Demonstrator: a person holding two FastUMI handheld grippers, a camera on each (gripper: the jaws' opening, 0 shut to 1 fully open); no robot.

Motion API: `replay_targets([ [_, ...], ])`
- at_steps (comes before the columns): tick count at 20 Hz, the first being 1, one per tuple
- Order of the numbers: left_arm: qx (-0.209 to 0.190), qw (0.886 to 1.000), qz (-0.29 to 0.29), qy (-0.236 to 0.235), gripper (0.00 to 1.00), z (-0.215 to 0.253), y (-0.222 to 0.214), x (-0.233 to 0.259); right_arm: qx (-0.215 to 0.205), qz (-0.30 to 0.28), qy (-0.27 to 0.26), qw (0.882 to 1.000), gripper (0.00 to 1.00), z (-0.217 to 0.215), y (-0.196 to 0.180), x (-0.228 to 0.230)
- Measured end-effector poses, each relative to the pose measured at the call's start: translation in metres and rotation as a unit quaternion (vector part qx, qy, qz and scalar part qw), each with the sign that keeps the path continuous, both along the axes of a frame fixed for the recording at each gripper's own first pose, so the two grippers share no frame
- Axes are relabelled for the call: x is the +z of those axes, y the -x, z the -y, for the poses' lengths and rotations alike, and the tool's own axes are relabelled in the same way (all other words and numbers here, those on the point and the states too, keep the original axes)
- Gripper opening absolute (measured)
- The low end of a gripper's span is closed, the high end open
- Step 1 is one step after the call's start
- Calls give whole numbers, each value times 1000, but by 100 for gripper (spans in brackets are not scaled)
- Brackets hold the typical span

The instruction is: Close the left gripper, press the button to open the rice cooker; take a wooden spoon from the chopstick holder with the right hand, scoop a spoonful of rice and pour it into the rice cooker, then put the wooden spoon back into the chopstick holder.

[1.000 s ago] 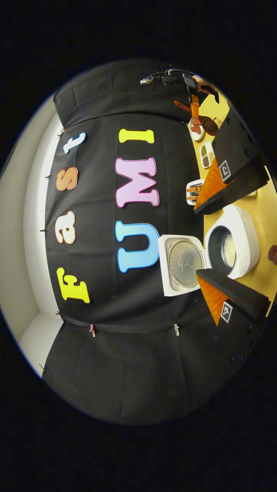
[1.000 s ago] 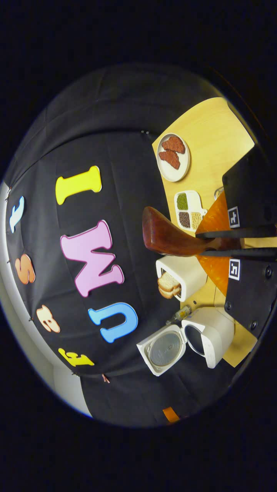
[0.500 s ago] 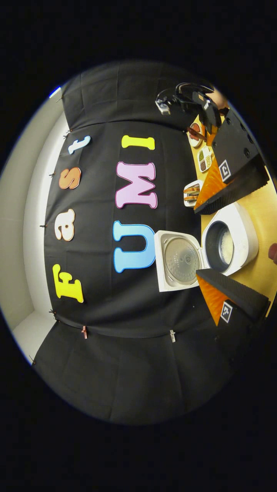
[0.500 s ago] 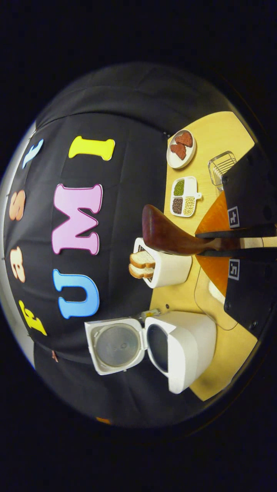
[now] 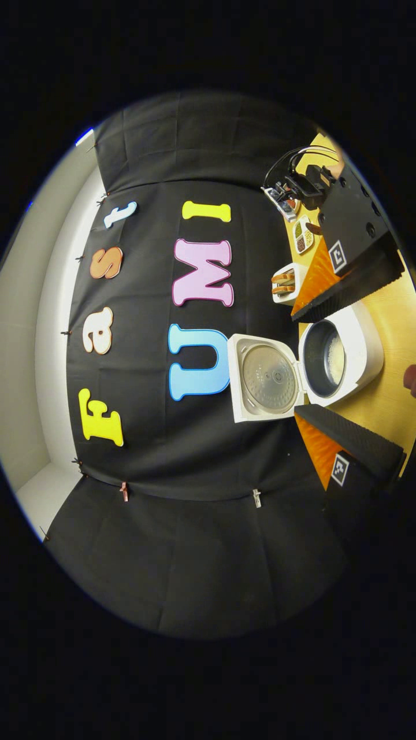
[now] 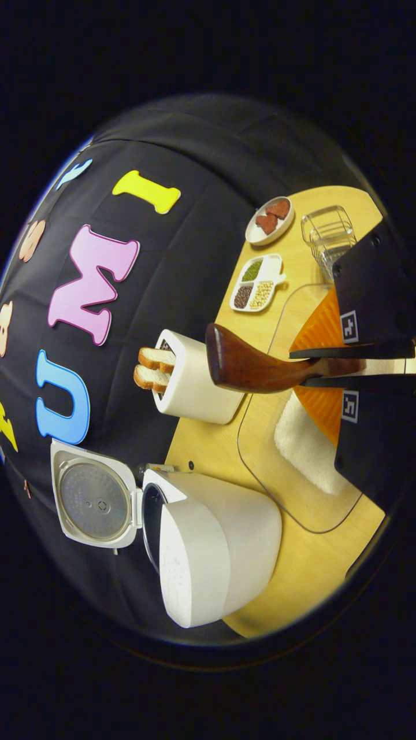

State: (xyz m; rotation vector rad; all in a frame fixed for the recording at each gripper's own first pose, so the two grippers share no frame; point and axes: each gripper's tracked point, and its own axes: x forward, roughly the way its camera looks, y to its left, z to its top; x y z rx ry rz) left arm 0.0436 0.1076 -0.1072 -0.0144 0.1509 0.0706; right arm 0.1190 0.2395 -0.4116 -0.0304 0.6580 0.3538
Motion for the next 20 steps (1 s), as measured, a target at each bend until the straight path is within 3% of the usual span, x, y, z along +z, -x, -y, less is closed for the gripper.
replay_targets([
  [2, 7, 1000, 1, -1, 98, -6, 5, 0, -46, -26, -65, 996, 15, -10, 1, 0],
  [4, 13, 1000, 1, -2, 97, -10, 9, 1, -95, -64, -147, 982, 15, -16, 2, 4],
  [9, 25, 1000, -2, 6, 97, -13, 16, -2, -189, -136, -309, 922, 15, 2, 2, -7],
  [11, 28, 1000, -4, 9, 97, -12, 18, -3, -213, -151, -348, 901, 14, 16, 3, -11],
  [15, 28, 1000, -5, 9, 97, -9, 20, -3, -225, -145, -390, 881, 14, 39, 3, -4],
  [18, 29, 999, -5, 14, 97, -7, 20, -3, -240, -146, -432, 857, 14, 48, -3, 8],
  [20, 30, 999, -4, 16, 97, -7, 22, -1, -247, -144, -440, 851, 14, 56, -3, 13],
])
